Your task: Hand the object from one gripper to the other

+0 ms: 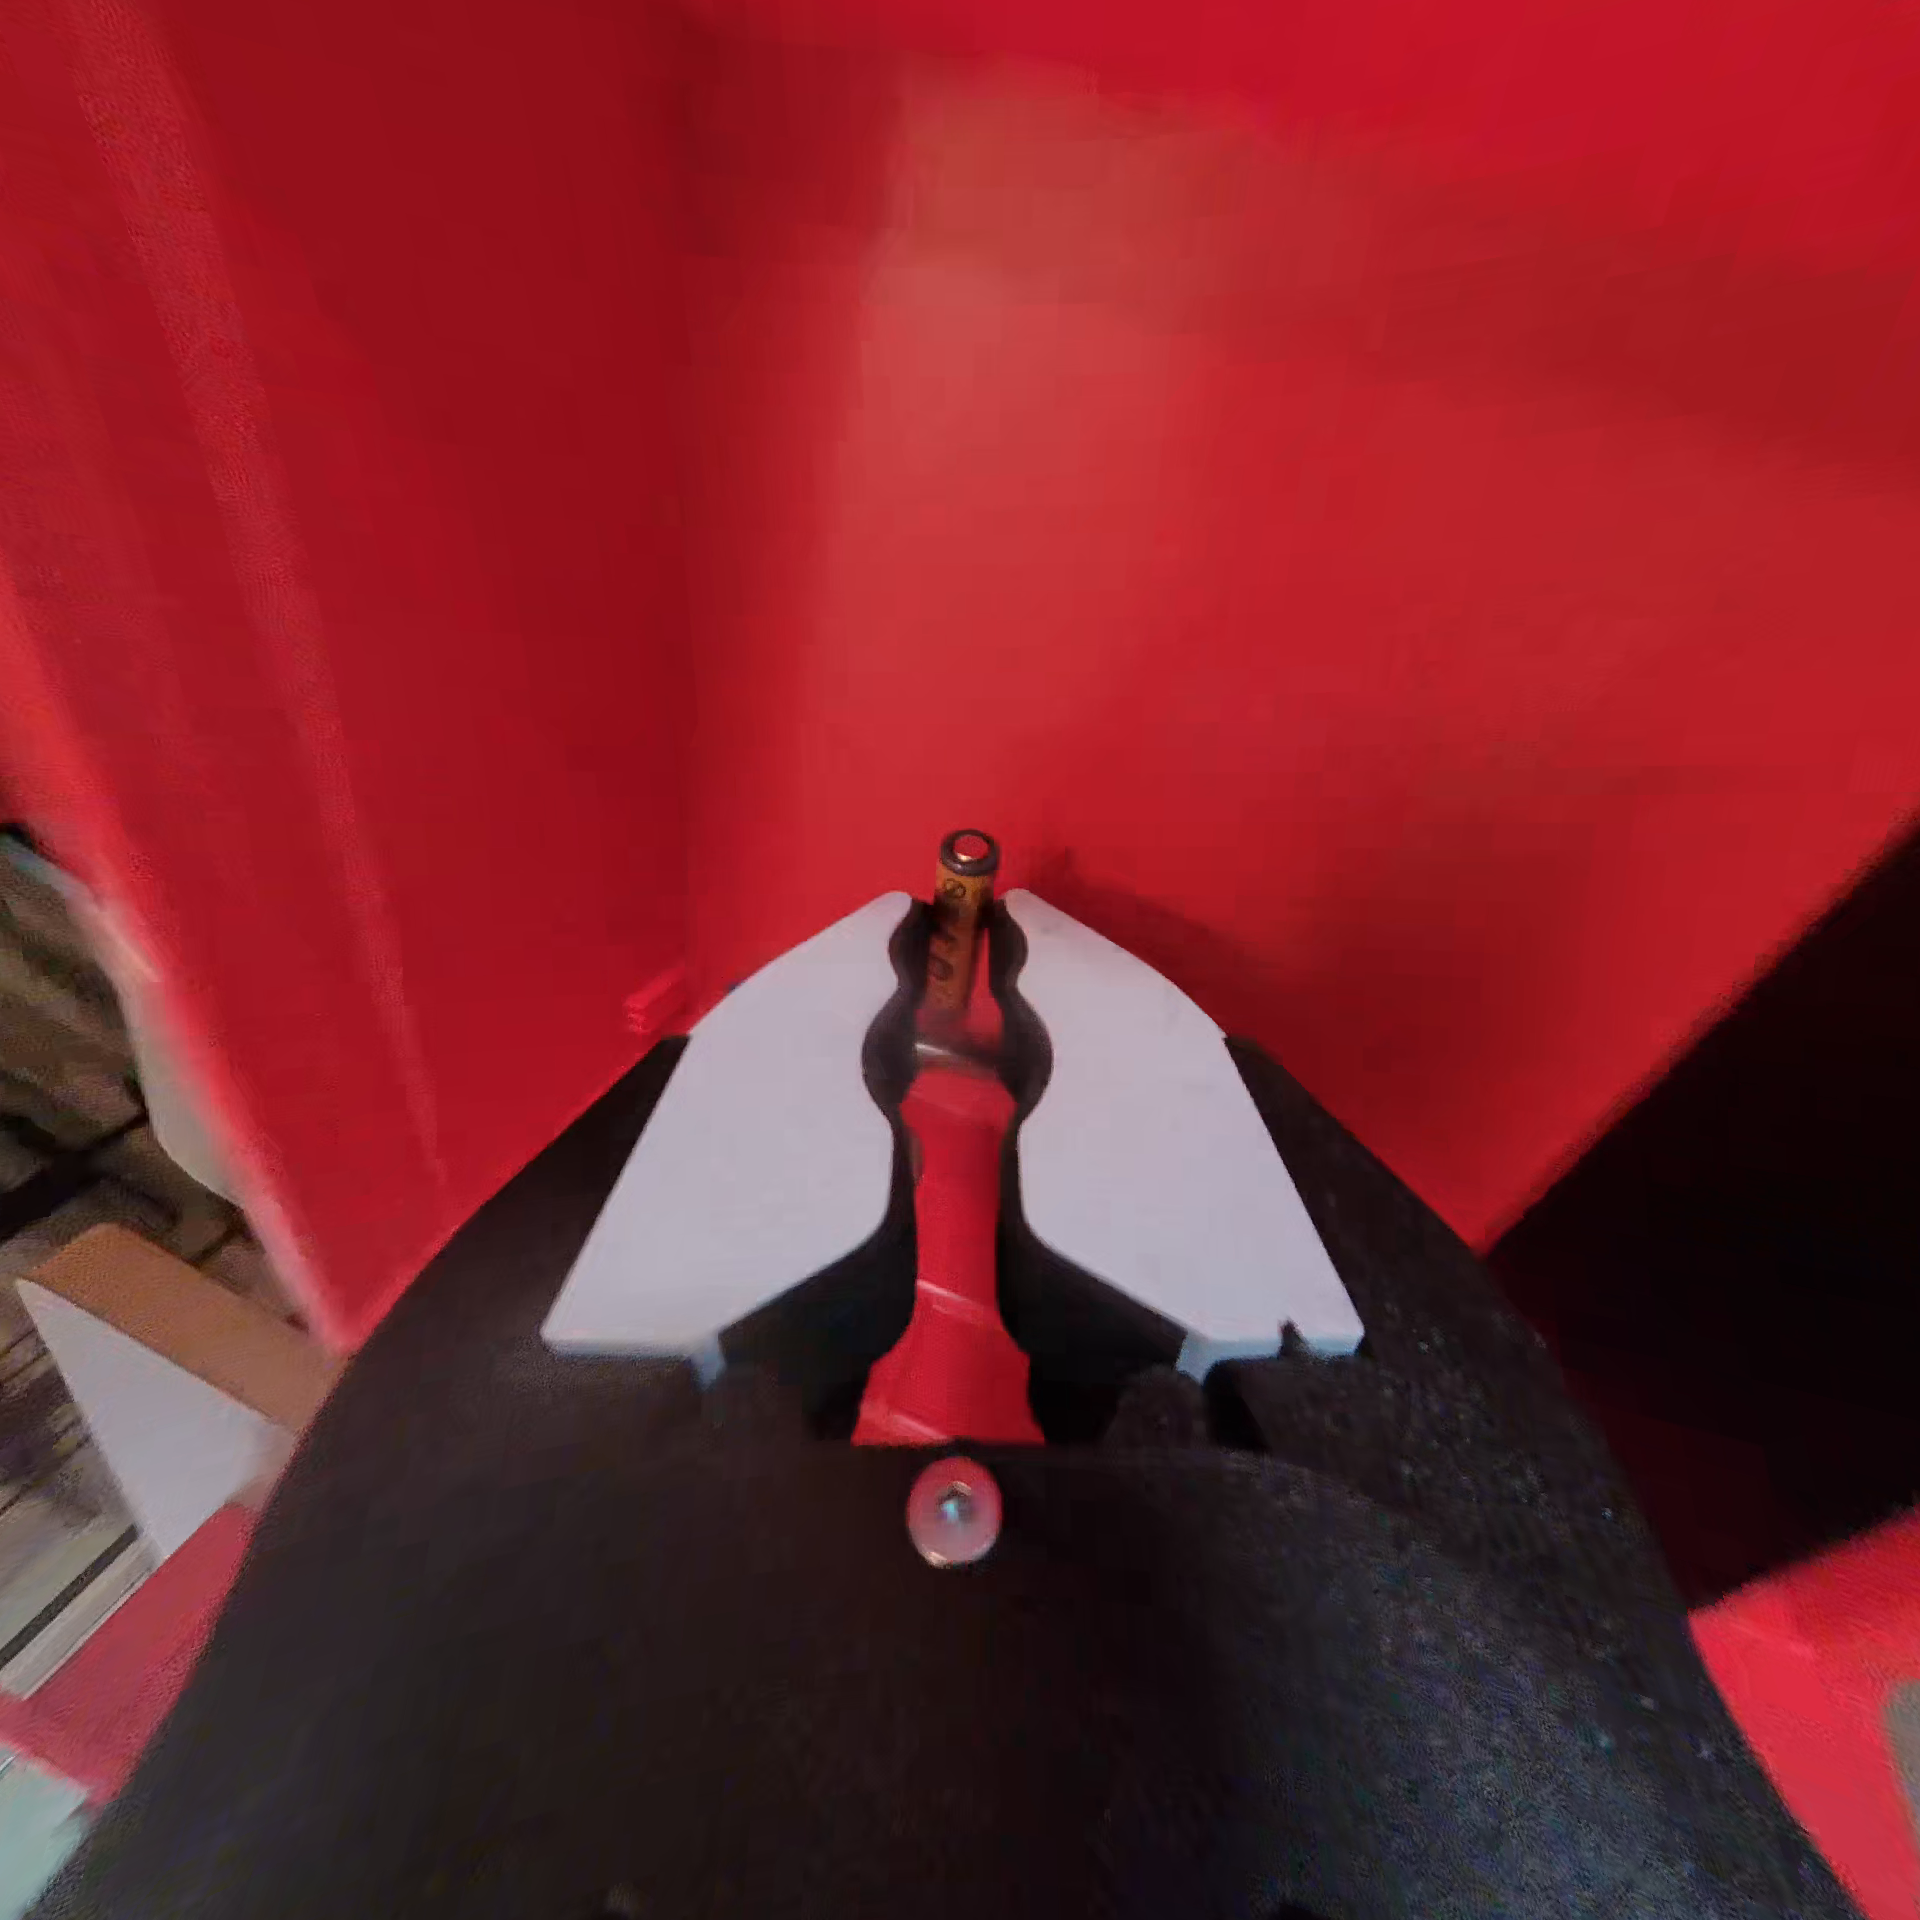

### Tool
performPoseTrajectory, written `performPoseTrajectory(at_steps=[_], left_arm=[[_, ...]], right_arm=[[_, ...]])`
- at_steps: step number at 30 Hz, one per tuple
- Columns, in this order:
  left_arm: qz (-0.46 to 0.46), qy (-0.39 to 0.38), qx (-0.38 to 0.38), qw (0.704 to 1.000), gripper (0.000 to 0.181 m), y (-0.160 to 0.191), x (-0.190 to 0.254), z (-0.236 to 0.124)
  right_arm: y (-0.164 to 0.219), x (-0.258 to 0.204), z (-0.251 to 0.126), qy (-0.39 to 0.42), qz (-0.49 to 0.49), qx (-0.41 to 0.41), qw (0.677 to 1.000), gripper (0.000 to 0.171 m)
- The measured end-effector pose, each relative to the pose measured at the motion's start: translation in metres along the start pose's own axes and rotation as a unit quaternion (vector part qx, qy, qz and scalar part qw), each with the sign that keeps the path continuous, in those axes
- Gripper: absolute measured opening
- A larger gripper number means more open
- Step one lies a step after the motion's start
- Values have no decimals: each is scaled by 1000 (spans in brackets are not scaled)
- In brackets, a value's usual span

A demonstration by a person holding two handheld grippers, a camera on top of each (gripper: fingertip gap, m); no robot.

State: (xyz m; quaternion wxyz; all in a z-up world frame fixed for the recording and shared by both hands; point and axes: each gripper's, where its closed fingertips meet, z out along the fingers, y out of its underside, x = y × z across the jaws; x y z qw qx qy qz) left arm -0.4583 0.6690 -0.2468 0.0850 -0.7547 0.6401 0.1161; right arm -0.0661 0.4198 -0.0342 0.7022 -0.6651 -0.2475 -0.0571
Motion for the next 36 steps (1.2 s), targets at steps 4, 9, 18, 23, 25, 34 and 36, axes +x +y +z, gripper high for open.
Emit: performPoseTrajectory(at_steps=[4, 9, 18, 23, 25, 34, 36], left_arm=[[-50, -19, 235, 971, 11, -60, 2, -104], [-62, 56, 562, 823, 11, -117, 77, -284], [-92, 330, 815, 468, 11, -109, 231, -404], [-123, 424, 817, 371, 10, -126, 257, -399], [-128, 436, 808, 375, 10, -135, 268, -392], [-93, 459, 777, 420, 10, -154, 293, -373], [-67, 437, 768, 464, 11, -155, 296, -369]], right_arm=[[-16, -3, -5, 2, -7, 21, 1000, 33], [-44, -17, -13, -15, 2, 67, 998, 31], [-123, -88, -46, -109, -6, 200, 974, 31], [-139, -127, -50, -115, -40, 226, 967, 29], [-139, -139, -46, -100, -68, 229, 966, 31], [-132, -155, -44, -68, -162, 229, 957, 10], [-129, -156, -48, -106, -167, 210, 958, 10]])
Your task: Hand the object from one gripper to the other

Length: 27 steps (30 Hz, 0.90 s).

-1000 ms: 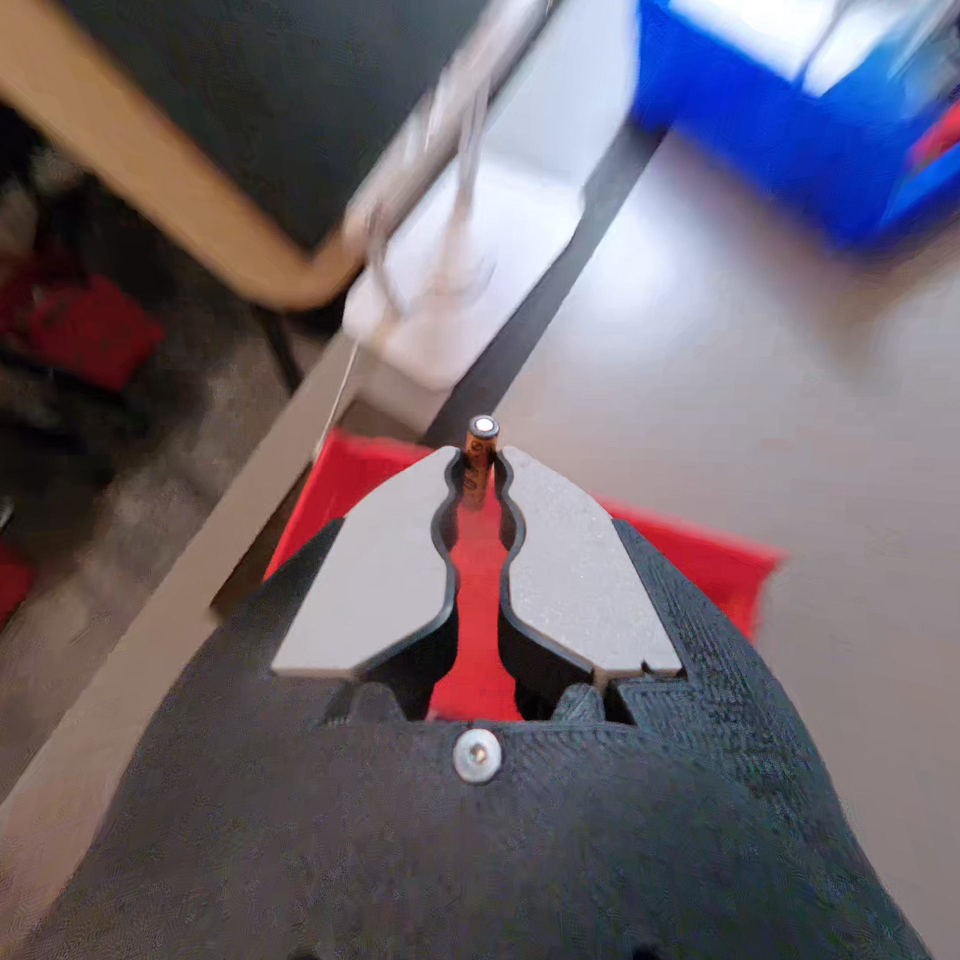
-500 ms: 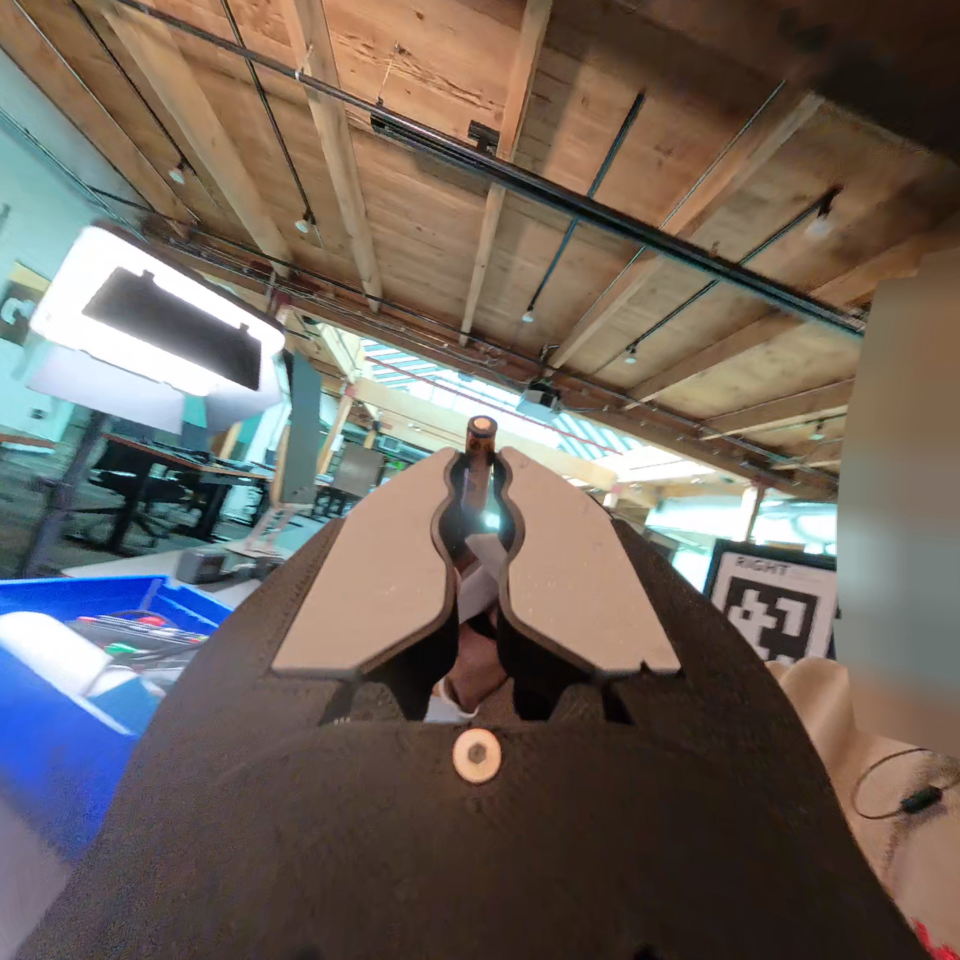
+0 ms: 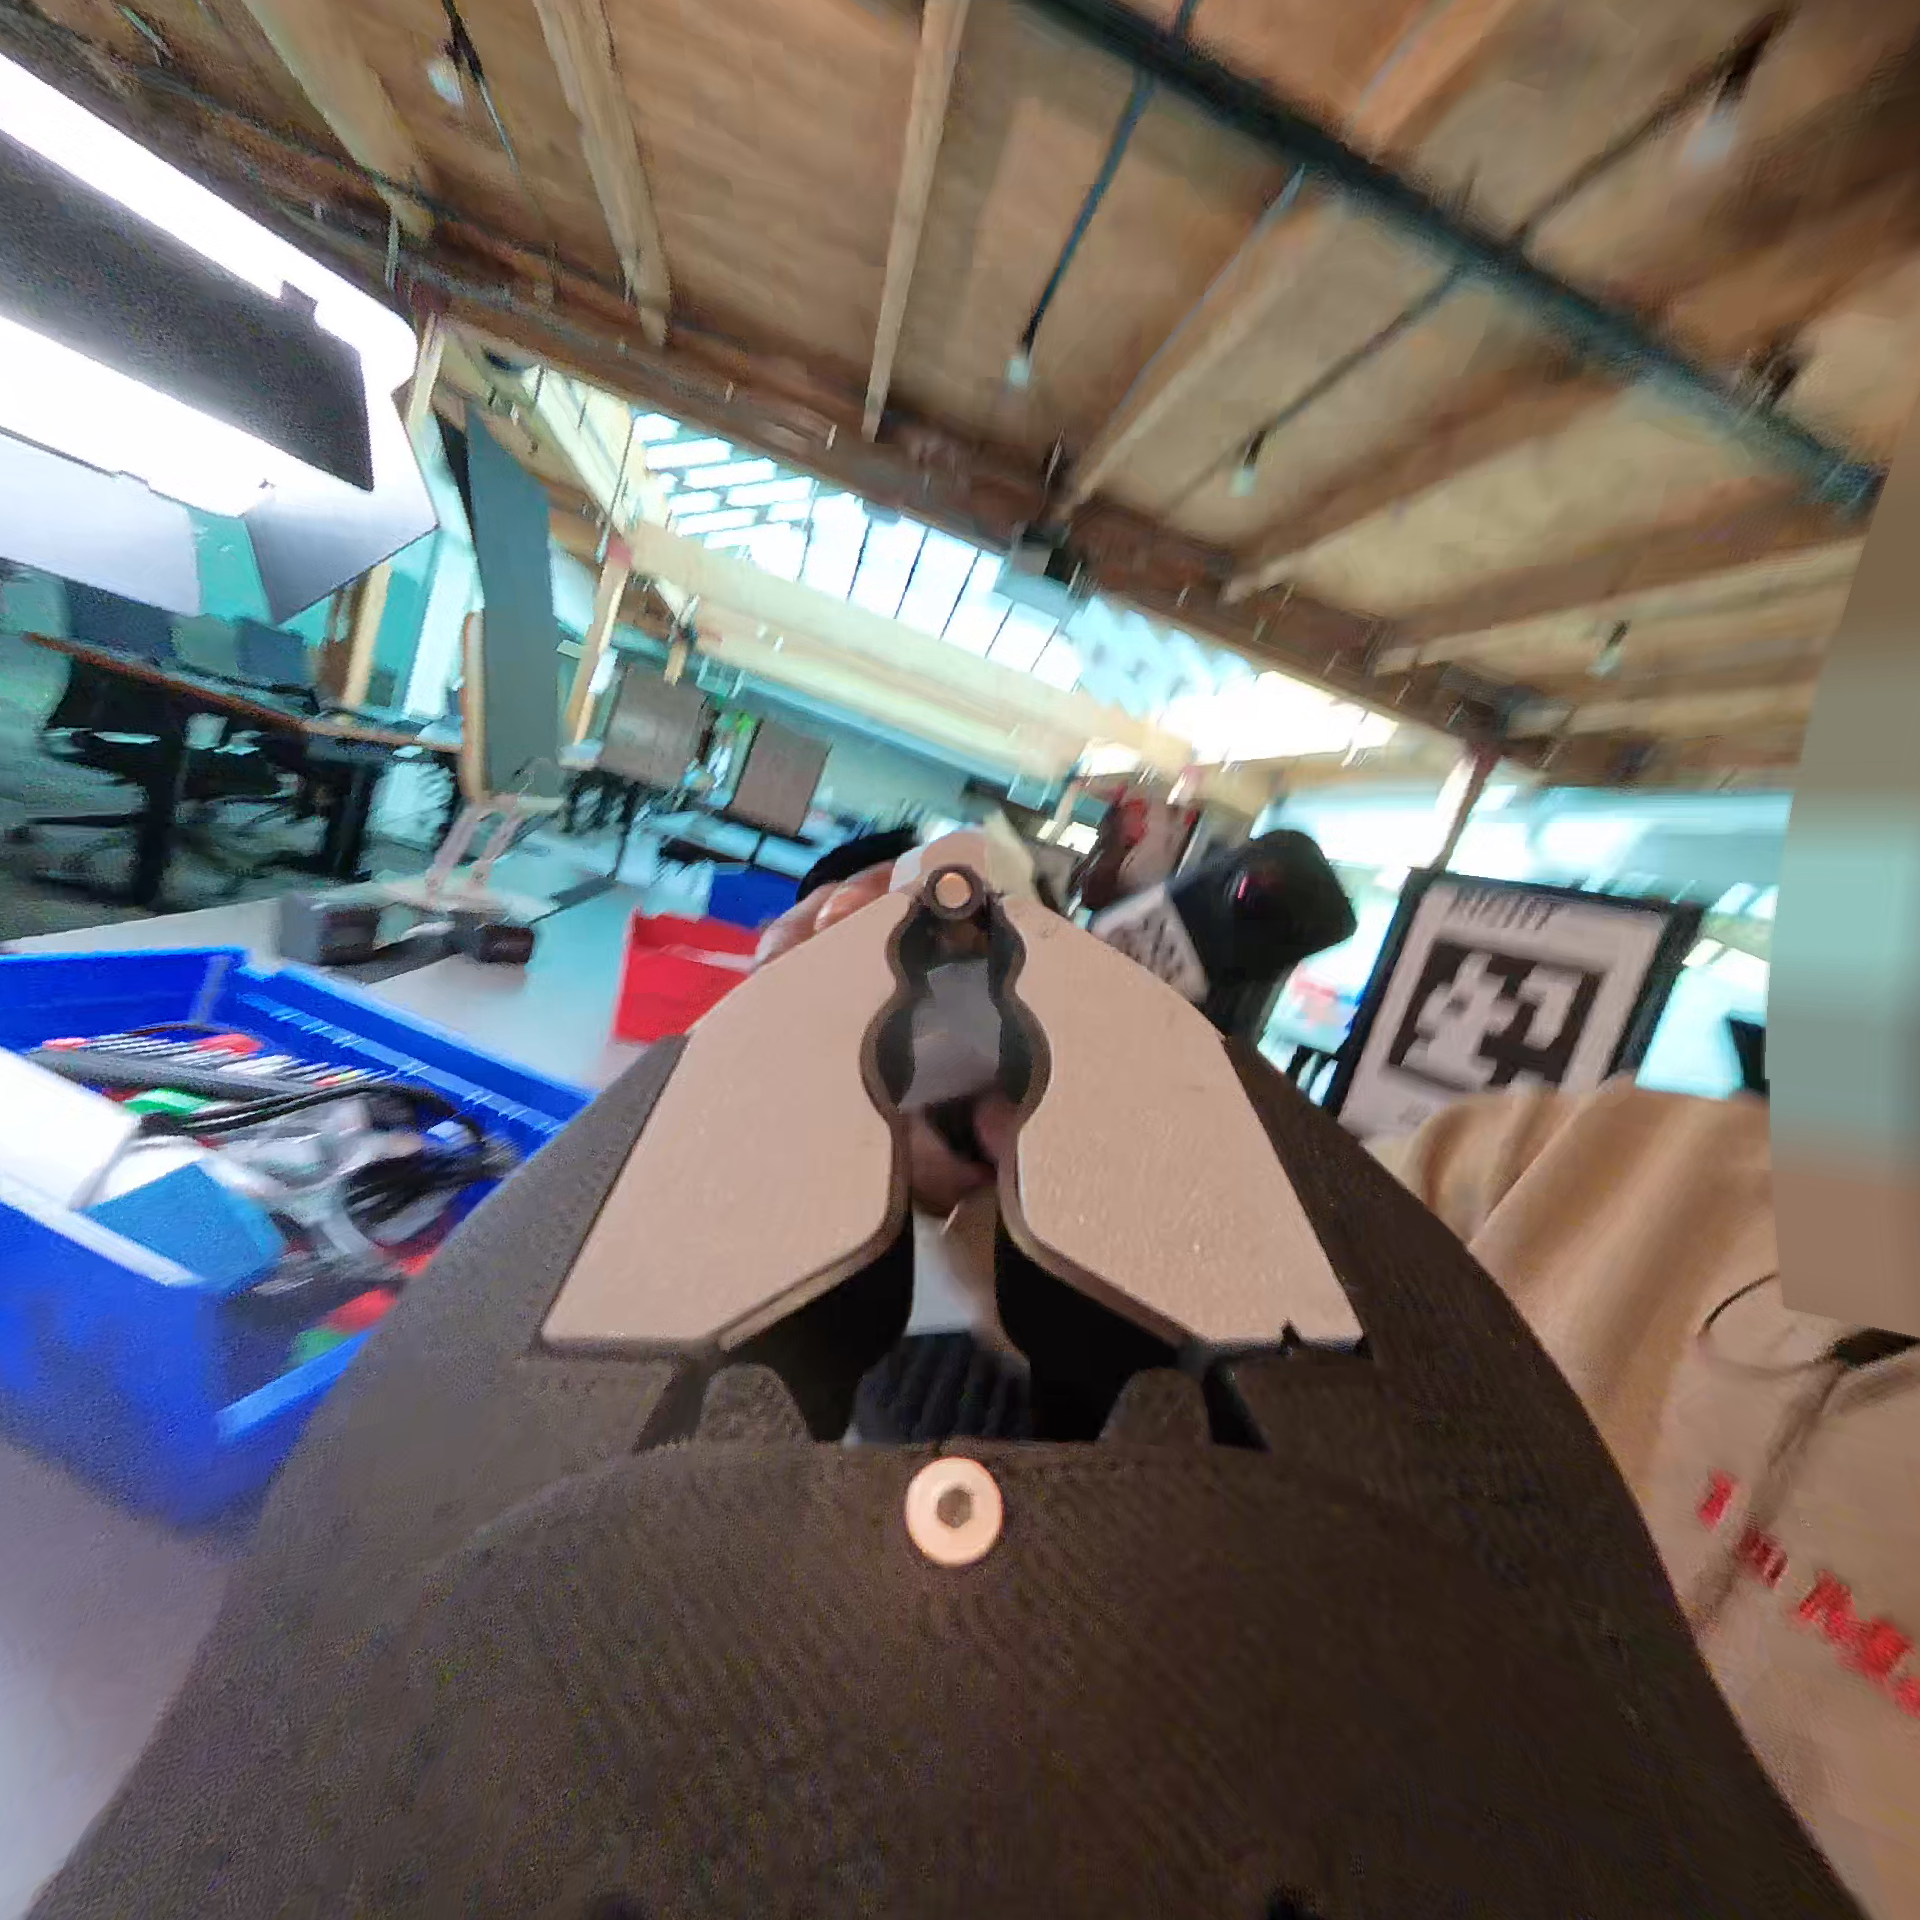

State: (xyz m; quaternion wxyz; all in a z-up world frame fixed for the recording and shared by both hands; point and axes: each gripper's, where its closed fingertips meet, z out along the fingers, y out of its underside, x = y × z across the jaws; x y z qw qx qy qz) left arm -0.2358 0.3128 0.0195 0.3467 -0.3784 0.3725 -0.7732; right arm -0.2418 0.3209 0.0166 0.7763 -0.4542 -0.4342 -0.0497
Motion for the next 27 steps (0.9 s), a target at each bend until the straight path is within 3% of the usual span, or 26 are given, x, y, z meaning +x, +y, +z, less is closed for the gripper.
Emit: performPoseTrajectory(at_steps=[3, 6, 9, 11, 18, 27], left_arm=[[120, -43, -107, 986, 18, 11, -6, -9], [226, -70, -225, 945, 25, 29, -7, -22], [309, -81, -306, 897, 27, 49, -9, -29], [322, -69, -342, 880, 27, 62, -6, -30], [298, -52, -374, 877, 11, 79, -4, -30], [319, -87, -434, 838, 11, 106, -25, -32]], right_arm=[[12, -11, -13, -104, 26, -49, 993, 10], [28, -31, -35, -224, 82, -113, 965, 11], [29, -49, -47, -301, 143, -125, 934, 10], [25, -57, -47, -322, 162, -116, 925, 10], [32, -70, -49, -350, 161, -150, 911, 10], [45, -76, -52, -356, 148, -210, 899, 10]])
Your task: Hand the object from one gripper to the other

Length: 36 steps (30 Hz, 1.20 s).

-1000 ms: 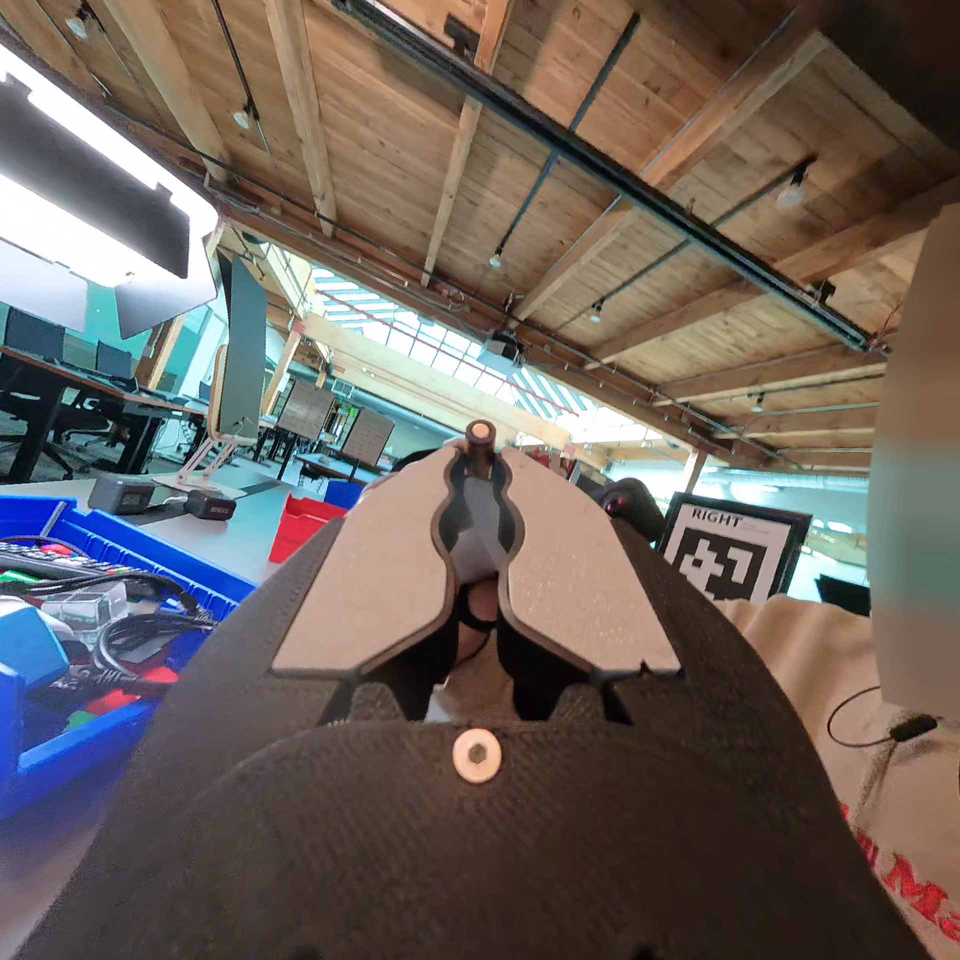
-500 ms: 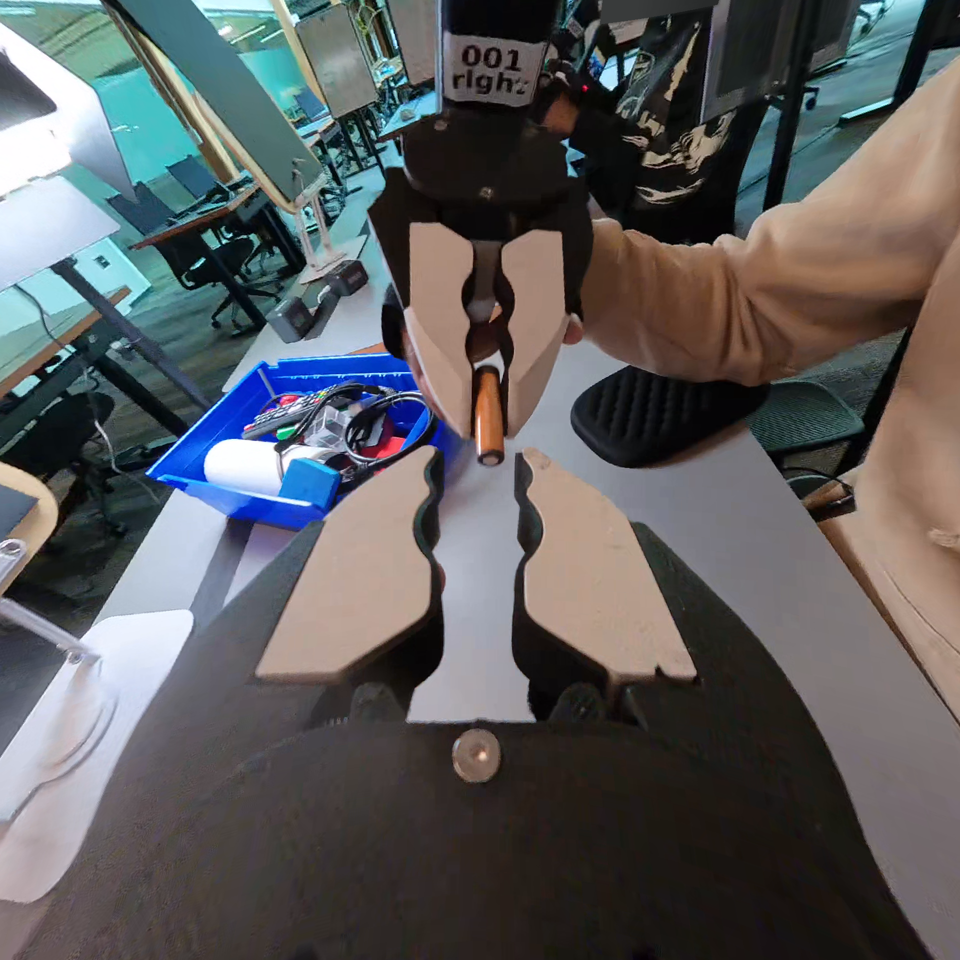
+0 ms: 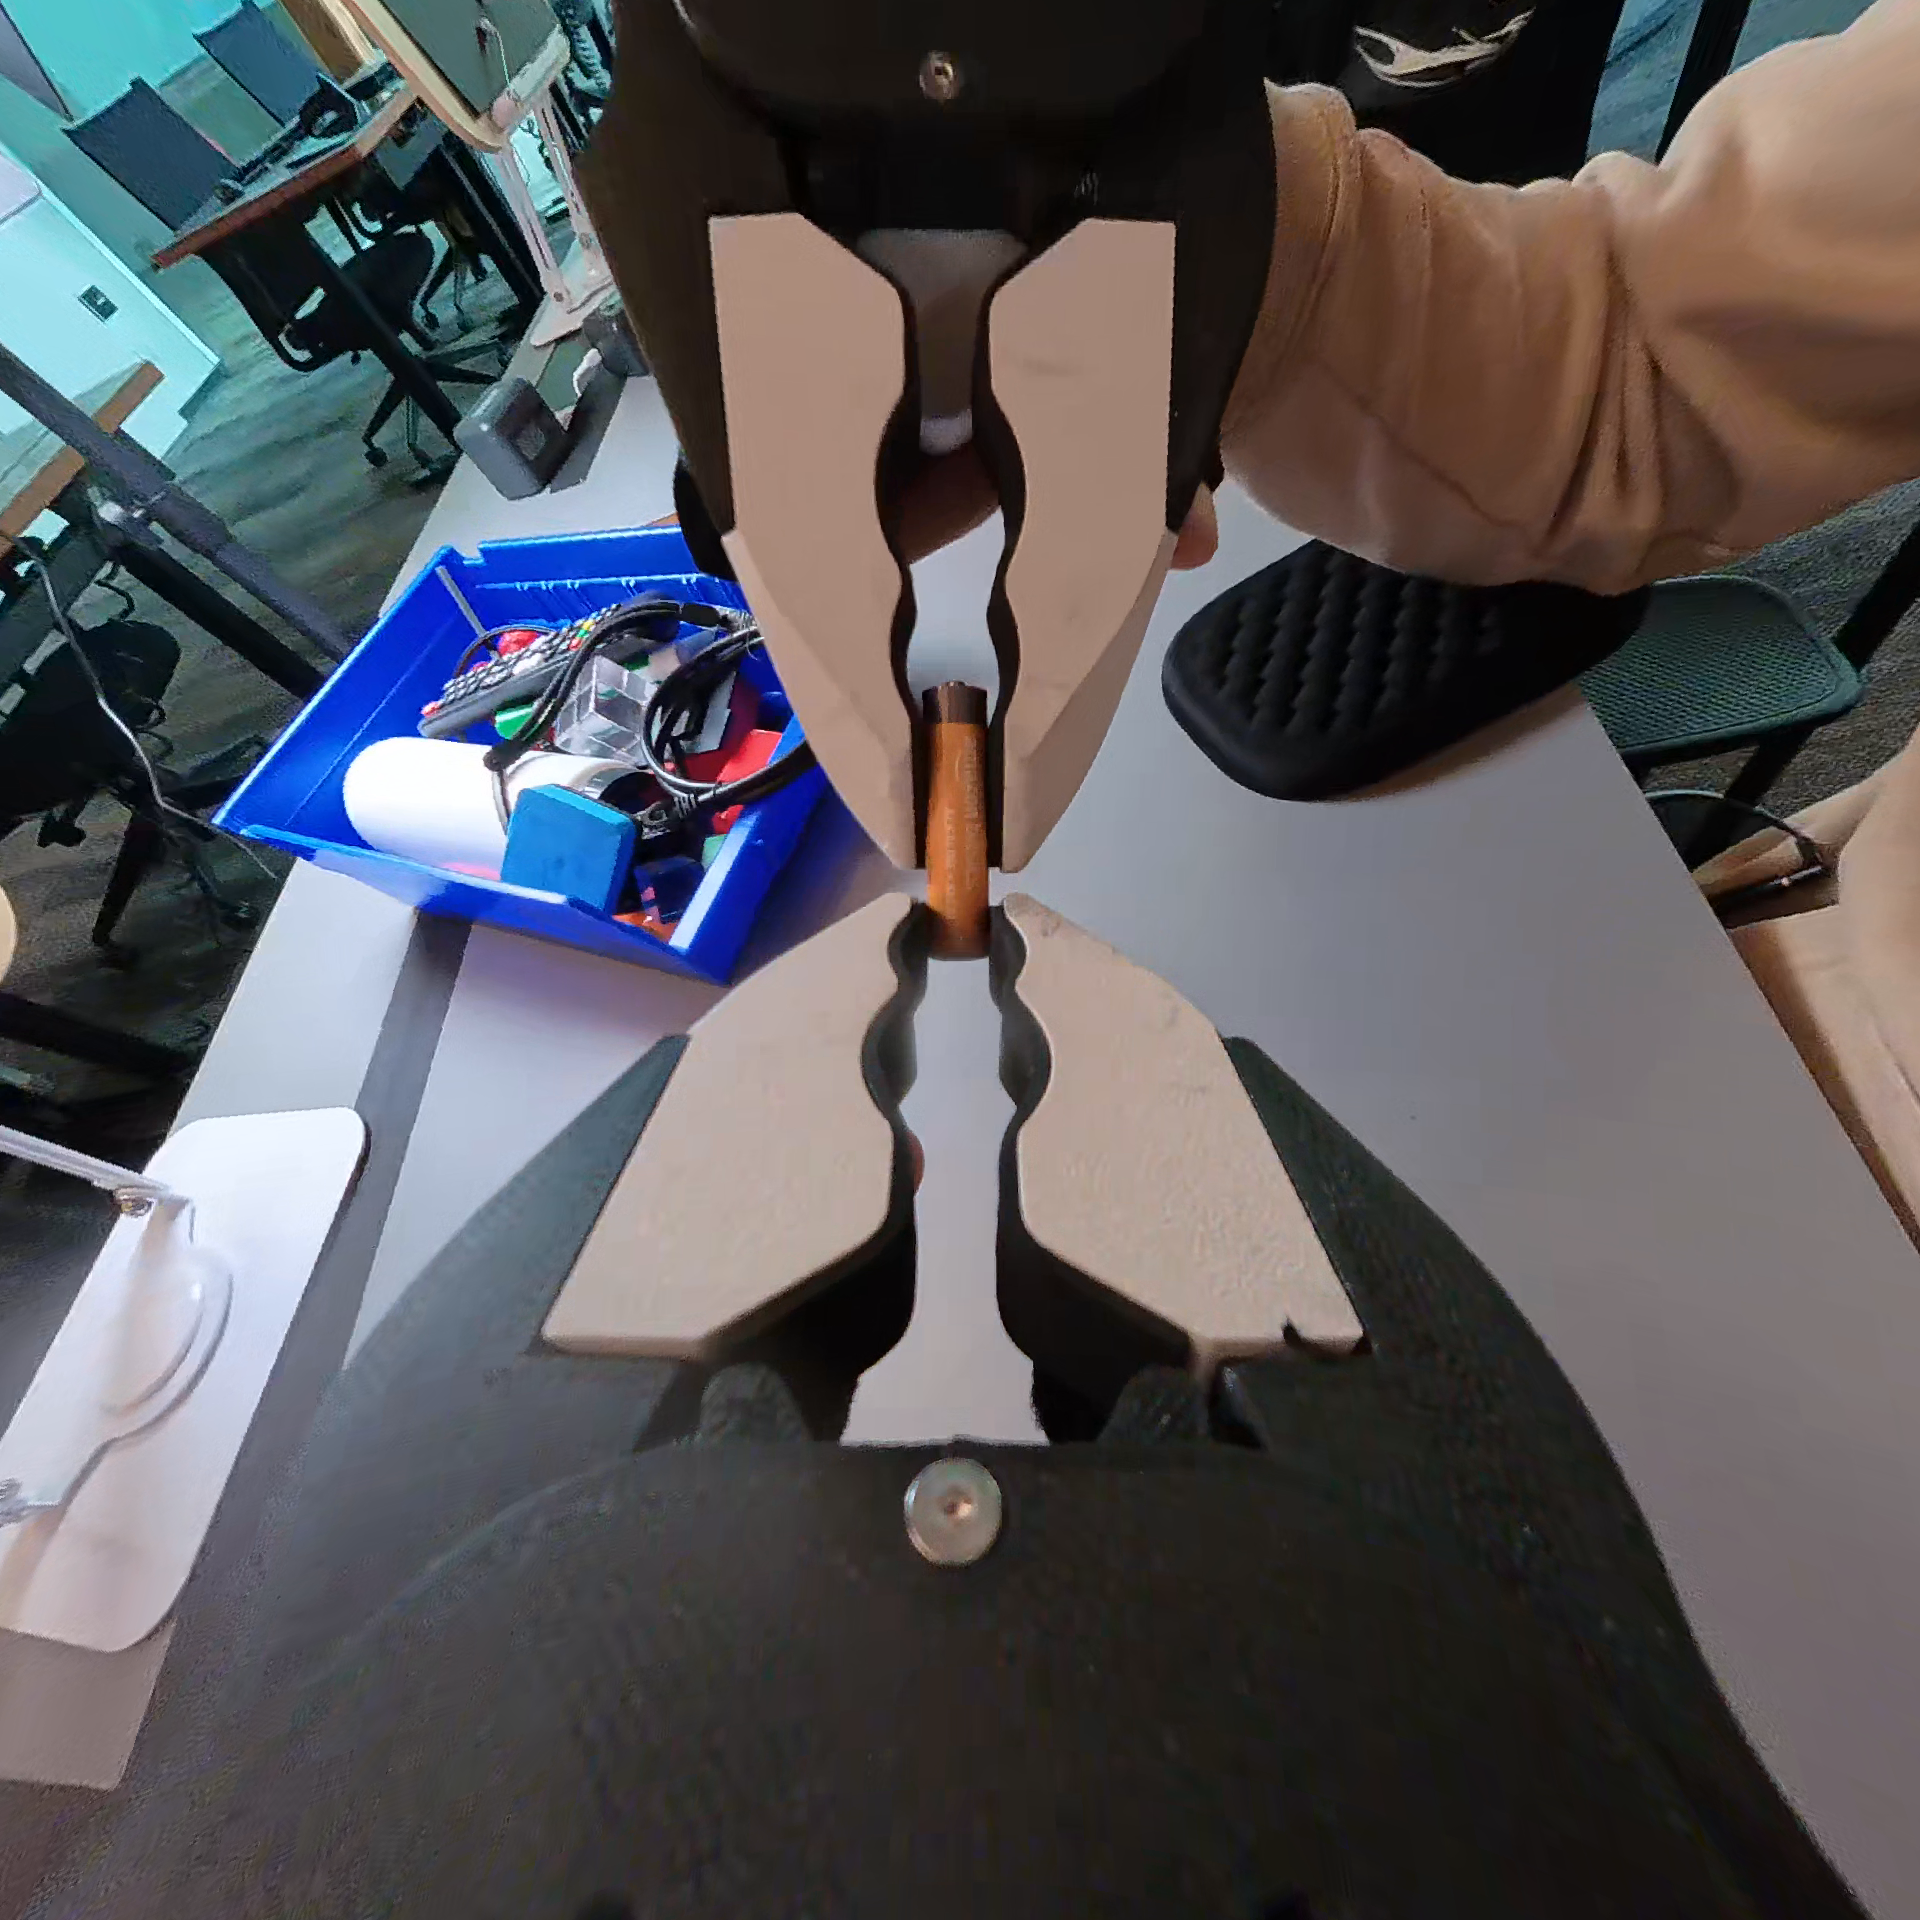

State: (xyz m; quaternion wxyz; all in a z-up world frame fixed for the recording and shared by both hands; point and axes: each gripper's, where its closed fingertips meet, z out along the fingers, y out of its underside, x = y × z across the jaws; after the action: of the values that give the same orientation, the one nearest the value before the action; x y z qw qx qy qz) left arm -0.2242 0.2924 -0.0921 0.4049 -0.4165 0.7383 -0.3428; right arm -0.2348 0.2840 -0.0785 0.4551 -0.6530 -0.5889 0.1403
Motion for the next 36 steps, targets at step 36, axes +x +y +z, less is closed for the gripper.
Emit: performPoseTrajectory(at_steps=[36], left_arm=[[102, -179, 161, 965, 41, -45, -43, -60]], right_arm=[[-30, 54, -15, -1, 221, 215, 951, 48]])
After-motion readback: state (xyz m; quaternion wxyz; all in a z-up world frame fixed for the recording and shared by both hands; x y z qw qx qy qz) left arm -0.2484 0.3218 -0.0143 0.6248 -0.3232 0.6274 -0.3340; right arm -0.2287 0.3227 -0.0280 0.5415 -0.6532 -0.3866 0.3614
